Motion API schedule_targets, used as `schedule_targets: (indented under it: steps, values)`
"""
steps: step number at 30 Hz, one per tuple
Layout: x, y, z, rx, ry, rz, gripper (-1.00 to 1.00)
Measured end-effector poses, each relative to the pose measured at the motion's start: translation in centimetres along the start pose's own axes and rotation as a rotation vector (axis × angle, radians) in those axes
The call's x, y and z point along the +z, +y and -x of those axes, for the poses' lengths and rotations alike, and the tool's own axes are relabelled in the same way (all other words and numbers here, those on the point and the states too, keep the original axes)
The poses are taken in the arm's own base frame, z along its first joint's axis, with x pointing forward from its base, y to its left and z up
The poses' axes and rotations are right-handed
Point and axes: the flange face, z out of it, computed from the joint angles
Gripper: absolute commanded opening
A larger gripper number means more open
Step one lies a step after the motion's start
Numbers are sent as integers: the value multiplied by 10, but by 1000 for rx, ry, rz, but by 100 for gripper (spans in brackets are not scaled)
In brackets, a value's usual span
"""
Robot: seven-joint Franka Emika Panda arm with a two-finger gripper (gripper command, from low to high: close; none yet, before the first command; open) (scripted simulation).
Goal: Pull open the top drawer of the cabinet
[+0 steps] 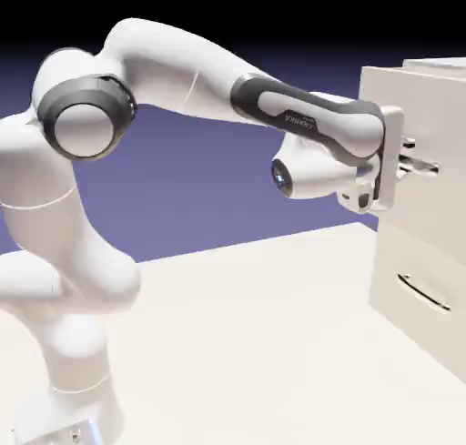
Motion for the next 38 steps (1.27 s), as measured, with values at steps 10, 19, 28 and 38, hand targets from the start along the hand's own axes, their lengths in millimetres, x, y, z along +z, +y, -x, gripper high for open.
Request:
schedule_targets:
  steps: [10,19,28,38]
  values:
    - [18,6,-2,14,31,-16,-100]
    - [-9,4,2,6,31,-27,-100]
    - [-94,7,5,8,31,-28,-100]
    - [-184,9,8,5,30,-25,100]
